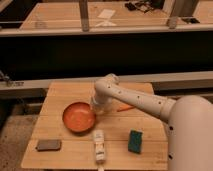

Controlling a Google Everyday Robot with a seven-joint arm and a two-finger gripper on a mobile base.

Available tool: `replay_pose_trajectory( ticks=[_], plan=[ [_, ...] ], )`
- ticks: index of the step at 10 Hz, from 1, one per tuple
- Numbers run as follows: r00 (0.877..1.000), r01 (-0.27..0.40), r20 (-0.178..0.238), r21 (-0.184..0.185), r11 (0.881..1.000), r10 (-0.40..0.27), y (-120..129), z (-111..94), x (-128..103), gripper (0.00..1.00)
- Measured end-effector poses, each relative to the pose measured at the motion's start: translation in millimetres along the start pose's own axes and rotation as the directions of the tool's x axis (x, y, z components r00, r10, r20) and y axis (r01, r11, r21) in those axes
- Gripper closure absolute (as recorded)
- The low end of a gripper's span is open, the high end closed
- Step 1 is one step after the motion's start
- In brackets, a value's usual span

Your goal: Push the ceramic bowl across the table

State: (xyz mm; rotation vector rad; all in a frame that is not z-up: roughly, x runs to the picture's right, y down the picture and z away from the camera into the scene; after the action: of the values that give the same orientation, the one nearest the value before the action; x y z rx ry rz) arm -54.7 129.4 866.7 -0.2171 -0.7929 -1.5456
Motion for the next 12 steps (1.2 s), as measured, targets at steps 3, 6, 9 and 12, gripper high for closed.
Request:
replay_pose_trajectory(
  ticks=[3,6,9,12],
  plan=[
    [1.000,-0.002,-0.008,0.003,1.000,0.002,4.6,-3.0,2.7,0.98],
    [1.000,-0.006,-0.012,0.005,1.000,0.006,9.3,-5.9,4.4,0.98],
    [1.000,-0.017,-0.018,0.011,1.000,0.017,14.8,-8.2,7.0,0.98],
    [0.999,-0.027,-0.022,0.013,1.000,0.027,22.5,-10.7,9.6,0.98]
  ],
)
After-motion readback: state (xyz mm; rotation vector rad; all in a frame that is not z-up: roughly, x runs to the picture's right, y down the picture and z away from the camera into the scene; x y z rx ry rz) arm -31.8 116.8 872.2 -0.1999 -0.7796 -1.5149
